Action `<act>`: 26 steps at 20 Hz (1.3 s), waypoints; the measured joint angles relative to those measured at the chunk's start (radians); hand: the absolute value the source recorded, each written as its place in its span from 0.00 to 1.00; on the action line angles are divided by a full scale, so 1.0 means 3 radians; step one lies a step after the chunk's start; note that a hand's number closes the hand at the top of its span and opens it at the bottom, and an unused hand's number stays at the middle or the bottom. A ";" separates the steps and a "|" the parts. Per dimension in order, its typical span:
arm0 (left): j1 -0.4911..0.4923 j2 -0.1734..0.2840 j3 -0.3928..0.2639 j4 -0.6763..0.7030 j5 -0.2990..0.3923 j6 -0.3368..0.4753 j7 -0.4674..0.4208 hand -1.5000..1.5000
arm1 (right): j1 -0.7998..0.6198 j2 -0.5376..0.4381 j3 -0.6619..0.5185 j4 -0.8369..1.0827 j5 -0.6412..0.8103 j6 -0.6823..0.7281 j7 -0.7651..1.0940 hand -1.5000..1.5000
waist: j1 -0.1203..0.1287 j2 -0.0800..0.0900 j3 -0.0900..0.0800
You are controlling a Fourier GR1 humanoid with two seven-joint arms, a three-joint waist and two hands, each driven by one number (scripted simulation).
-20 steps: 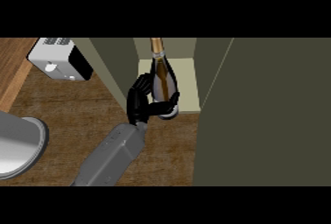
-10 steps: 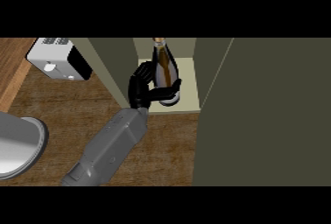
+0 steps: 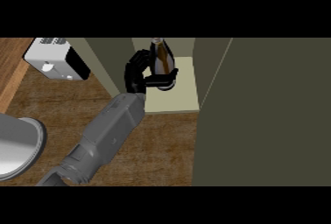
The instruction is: Pick up the wine, place it into the cabinet and close the cabinet
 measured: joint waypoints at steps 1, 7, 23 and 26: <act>-0.0065 -0.0003 0.0013 0.0065 -0.0019 0.0060 0.0014 1.00 | -0.0023 0.0017 0.0011 0.0004 0.0005 -0.0014 0.0007 0.00 | 0.0004 0.0003 -0.0001; -0.0343 0.0053 -0.0008 0.0426 -0.0216 0.0334 -0.0063 0.00 | -0.0046 0.0029 0.0043 0.0010 0.0015 -0.0007 0.0032 0.00 | -0.0012 -0.0003 0.0000; -0.0622 0.0058 -0.0005 0.0980 -0.0478 0.0414 -0.0034 0.00 | 0.0033 0.0044 0.0096 0.0016 0.0016 0.0103 -0.0062 0.00 | -0.0078 -0.0003 0.0008; -0.0623 0.0058 0.0019 0.0987 -0.0490 0.0369 -0.0079 0.00 | 0.0065 0.0063 0.0141 0.0011 0.0022 0.0104 -0.0084 0.00 | -0.0078 -0.0003 0.0009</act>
